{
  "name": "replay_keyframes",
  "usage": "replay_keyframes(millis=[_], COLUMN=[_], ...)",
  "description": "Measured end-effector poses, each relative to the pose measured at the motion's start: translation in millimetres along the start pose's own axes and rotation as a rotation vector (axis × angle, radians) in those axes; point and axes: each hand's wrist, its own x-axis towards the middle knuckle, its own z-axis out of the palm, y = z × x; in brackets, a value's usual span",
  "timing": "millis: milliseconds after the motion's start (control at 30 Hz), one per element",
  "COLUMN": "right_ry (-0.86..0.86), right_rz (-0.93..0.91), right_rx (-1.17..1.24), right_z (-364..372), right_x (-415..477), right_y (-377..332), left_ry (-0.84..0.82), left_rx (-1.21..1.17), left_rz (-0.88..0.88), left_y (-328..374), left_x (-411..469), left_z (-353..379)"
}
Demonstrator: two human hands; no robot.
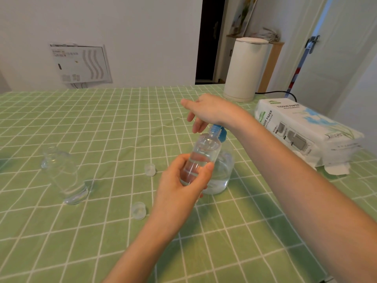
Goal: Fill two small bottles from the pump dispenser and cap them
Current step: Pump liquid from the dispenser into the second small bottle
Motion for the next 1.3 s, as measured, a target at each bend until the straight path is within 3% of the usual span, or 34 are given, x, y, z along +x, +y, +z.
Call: replay_keyframes(millis=[1300], right_ry=[-0.007], right_rz=[-0.023], right_rx=[-0.015], right_z=[-5.2], right_x=[1.3], right_y=[-3.8], left_ry=[-0.009], left_rx=[-0.01], left_rz=[0.003], left_y=[0.4], left_x=[0.1], left_z=[0.4])
